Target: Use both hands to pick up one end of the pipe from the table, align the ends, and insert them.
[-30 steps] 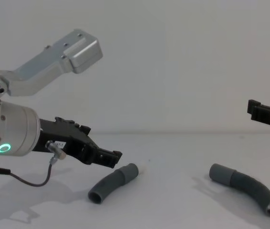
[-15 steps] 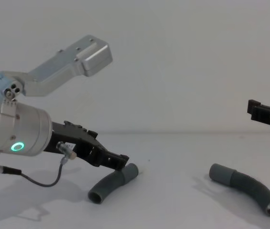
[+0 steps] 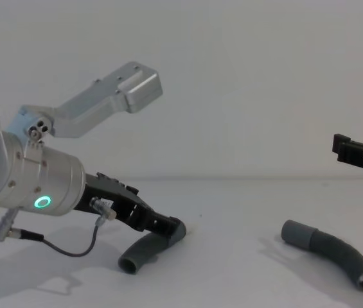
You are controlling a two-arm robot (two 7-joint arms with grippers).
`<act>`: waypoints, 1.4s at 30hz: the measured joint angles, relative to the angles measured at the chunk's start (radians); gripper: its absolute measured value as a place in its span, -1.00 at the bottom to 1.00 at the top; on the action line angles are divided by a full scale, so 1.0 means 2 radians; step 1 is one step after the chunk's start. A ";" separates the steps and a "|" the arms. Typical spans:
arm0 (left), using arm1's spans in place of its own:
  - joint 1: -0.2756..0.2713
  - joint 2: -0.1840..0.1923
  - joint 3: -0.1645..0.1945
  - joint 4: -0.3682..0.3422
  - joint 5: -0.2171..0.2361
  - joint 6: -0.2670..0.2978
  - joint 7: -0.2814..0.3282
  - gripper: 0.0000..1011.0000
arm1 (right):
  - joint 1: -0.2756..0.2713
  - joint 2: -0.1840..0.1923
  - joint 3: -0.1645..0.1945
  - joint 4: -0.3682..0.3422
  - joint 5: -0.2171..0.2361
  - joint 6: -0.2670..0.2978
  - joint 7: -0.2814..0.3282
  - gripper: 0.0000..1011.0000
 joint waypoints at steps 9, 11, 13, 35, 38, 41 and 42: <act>-0.009 -0.015 0.002 0.028 0.005 0.003 0.000 0.98 | 0.000 0.000 0.000 0.000 0.000 0.000 0.000 0.98; -0.011 -0.018 0.002 0.034 0.006 0.003 0.001 0.98 | 0.000 0.000 0.000 0.000 0.000 0.000 0.000 0.98; -0.013 -0.021 0.002 0.040 0.008 0.003 0.001 0.98 | 0.000 0.000 0.000 0.000 0.000 0.000 0.000 0.98; -0.025 -0.036 0.003 0.076 0.015 -0.006 -0.002 0.59 | 0.000 0.000 0.000 0.000 0.000 0.000 0.000 0.98; -0.026 -0.037 0.003 0.077 0.016 -0.006 -0.002 0.45 | 0.000 0.000 0.000 0.000 0.000 0.000 0.000 0.98; -0.027 -0.038 0.003 0.079 0.016 -0.007 -0.003 0.26 | 0.000 0.000 0.000 0.000 0.000 0.000 0.000 0.98; -0.027 -0.038 0.003 0.079 0.016 -0.007 -0.003 0.22 | 0.000 0.000 0.000 0.000 0.000 0.000 0.000 0.98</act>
